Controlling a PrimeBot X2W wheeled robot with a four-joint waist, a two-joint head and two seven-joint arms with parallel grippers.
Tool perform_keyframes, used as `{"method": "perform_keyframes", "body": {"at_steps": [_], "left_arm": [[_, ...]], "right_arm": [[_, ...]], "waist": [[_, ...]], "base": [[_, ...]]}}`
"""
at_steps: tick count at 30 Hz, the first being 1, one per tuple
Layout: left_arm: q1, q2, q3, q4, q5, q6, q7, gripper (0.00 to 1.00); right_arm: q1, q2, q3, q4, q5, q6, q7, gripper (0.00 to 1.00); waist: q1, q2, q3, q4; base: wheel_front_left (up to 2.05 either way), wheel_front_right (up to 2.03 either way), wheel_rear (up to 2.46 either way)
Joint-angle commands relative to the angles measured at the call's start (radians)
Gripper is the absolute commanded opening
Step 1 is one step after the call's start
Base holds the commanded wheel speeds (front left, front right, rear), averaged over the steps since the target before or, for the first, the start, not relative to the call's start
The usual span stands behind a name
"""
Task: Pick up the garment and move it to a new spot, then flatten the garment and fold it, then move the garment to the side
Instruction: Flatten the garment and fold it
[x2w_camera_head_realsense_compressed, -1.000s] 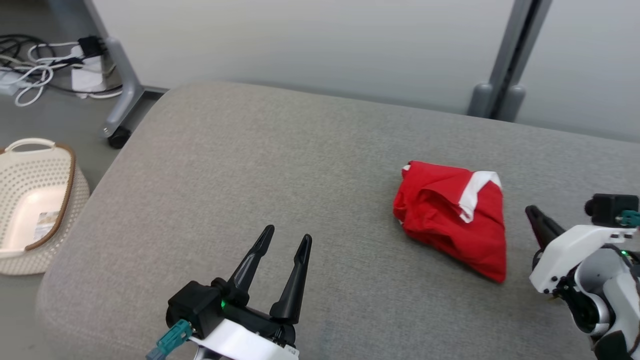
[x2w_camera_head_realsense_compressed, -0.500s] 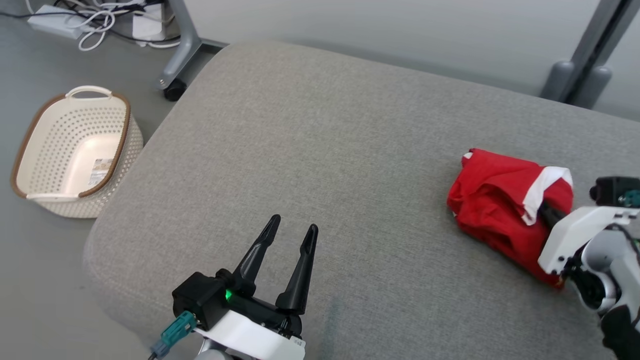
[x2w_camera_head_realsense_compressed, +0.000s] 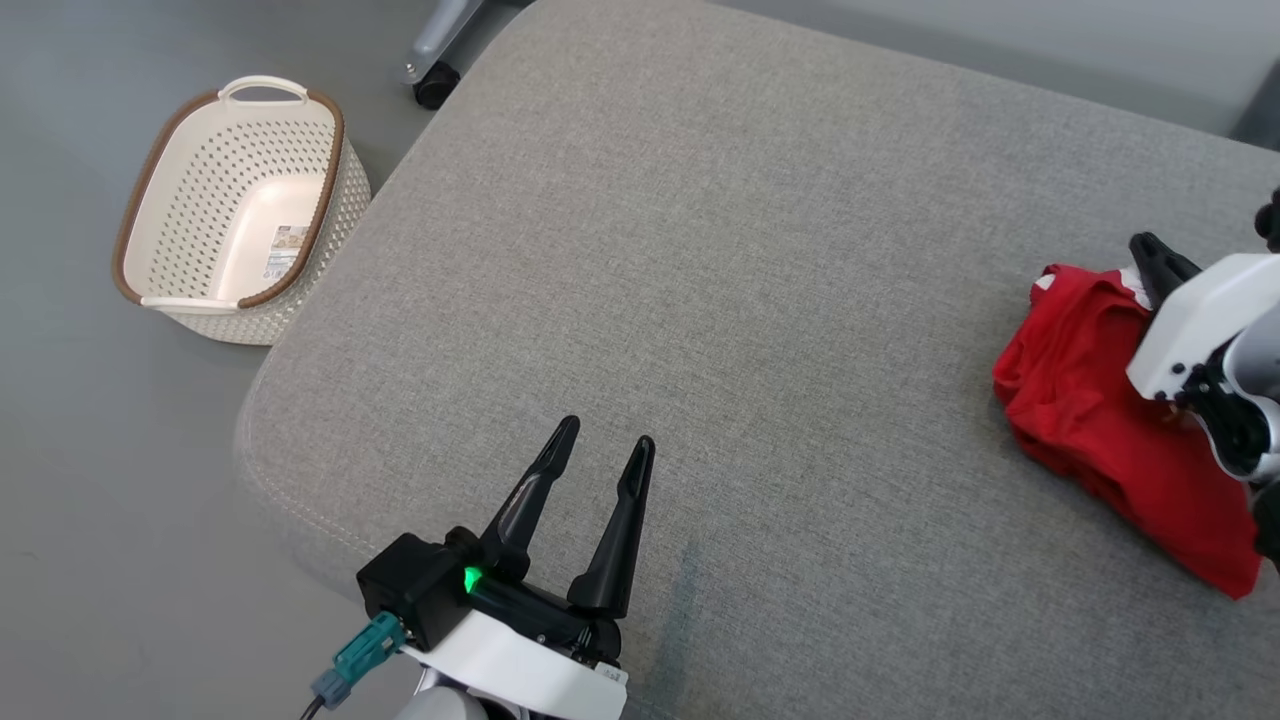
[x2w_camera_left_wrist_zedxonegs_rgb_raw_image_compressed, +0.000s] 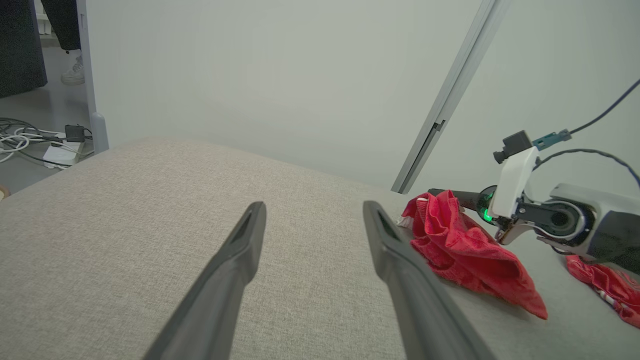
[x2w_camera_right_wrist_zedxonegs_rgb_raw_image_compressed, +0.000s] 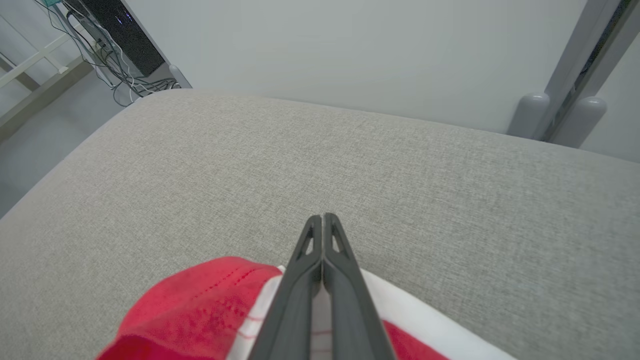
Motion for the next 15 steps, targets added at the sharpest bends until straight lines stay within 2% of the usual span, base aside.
{"method": "perform_keyframes", "body": {"at_steps": [1, 10, 15], "left_arm": [[-0.021, 0.001, 0.005, 0.002, 0.006, -0.006, -0.003, 1.00], [-0.031, -0.003, 0.012, 0.016, 0.019, -0.019, -0.002, 1.00], [-0.023, -0.004, 0.015, 0.029, 0.028, -0.020, -0.002, 1.00]], "right_arm": [[-0.022, 0.003, 0.014, 0.003, -0.008, 0.002, 0.006, 0.00], [-0.094, 0.115, 0.113, -0.004, 0.021, 0.002, -0.044, 0.00], [-0.087, 0.138, 0.170, -0.042, 0.061, 0.002, -0.091, 0.00]], "waist": [[0.0000, 0.0000, 0.014, 0.010], [0.0000, 0.0000, -0.007, -0.029], [0.0000, 0.0000, -0.057, -0.085]], "base": [[0.00, 0.00, 0.00], [0.00, 0.00, 0.00], [0.00, 0.00, 0.00]]}}
